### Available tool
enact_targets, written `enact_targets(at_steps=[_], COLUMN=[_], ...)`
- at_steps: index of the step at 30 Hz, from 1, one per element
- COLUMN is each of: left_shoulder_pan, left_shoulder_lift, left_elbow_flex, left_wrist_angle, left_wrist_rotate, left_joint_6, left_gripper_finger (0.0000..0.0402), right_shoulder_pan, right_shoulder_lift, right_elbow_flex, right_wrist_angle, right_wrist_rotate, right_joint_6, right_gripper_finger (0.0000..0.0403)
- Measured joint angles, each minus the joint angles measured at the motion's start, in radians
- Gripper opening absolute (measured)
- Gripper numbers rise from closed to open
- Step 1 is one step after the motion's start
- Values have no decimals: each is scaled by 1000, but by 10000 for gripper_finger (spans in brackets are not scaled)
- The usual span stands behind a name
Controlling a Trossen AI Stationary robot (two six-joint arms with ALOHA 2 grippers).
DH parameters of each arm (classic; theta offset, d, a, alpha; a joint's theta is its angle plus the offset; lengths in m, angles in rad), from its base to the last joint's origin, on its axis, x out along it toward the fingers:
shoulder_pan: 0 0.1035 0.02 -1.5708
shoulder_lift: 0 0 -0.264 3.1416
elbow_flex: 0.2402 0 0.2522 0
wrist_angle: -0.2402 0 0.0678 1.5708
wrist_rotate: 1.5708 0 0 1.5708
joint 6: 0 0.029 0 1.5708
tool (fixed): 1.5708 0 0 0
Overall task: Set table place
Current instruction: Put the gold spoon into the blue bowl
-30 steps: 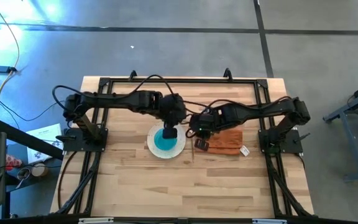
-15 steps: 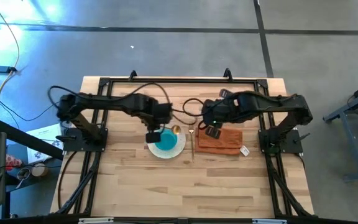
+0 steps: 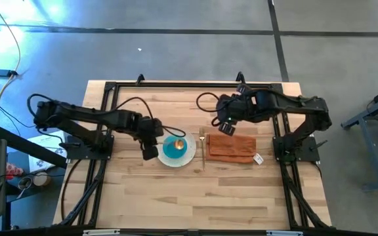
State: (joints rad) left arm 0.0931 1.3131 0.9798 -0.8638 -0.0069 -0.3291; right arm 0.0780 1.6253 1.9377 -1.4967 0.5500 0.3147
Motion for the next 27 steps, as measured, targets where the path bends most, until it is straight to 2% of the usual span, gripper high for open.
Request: enact_targets(at_steps=[11, 27], left_shoulder_pan=[-8, -8], left_shoulder_lift=[15, 15], left_elbow_flex=[-53, -53], left_wrist_angle=[-6, 30], left_wrist_rotate=[26, 21], left_joint_6=[-21, -18], left_gripper_finger=[13, 33], right_shoulder_pan=[-32, -32], right_shoulder_lift=[1, 2], right_elbow_flex=[-2, -2], right_wrist_angle=[42, 58], right_wrist_rotate=[-1, -4], right_joint_6=[-2, -2], right_gripper_finger=[151, 151])
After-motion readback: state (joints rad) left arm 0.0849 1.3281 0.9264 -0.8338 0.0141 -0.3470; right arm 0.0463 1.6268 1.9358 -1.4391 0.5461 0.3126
